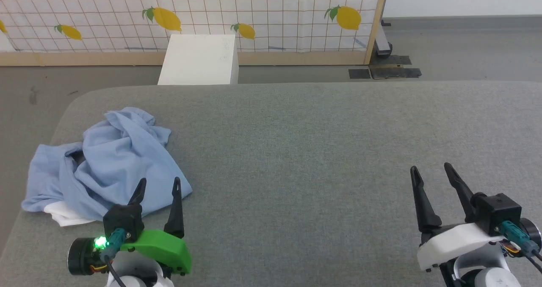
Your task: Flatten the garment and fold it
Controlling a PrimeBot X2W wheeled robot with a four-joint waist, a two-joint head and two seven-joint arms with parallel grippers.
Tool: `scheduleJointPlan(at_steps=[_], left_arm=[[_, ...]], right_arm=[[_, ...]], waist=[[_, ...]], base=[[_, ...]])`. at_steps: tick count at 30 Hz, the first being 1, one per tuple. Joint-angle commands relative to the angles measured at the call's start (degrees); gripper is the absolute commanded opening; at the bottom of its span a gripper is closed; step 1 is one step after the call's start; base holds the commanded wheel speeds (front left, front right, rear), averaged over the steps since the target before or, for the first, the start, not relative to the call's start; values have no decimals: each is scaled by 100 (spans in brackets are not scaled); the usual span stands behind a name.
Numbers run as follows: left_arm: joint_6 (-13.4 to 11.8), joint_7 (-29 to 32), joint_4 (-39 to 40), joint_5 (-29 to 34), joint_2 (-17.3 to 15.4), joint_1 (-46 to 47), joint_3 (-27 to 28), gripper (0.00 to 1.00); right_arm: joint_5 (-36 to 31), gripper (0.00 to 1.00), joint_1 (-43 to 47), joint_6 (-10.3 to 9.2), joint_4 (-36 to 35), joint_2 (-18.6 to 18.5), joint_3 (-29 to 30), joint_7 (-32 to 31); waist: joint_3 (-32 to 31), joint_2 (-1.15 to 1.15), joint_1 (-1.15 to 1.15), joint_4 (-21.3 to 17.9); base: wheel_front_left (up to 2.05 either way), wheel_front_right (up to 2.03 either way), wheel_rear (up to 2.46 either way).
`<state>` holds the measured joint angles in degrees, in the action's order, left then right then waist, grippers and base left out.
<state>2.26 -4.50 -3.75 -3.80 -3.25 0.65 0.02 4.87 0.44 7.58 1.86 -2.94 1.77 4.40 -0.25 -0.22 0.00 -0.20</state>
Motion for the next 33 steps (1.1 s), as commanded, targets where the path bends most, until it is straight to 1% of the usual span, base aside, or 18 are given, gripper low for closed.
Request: scheduleJointPlan(at_steps=[1, 33], left_arm=[[42, -63, -39, -79, -31, -44, 16, 100], [228, -444, -367, -295, -27, -63, 35, 100]], right_arm=[[71, 100, 100, -3, 22, 2, 18, 68], [414, 100, 269, -5, 198, 4, 118, 451]], waist=[[-3, 7, 0, 1], [-61, 13, 0, 0]], base=[[0, 0, 0], [0, 0, 0]])
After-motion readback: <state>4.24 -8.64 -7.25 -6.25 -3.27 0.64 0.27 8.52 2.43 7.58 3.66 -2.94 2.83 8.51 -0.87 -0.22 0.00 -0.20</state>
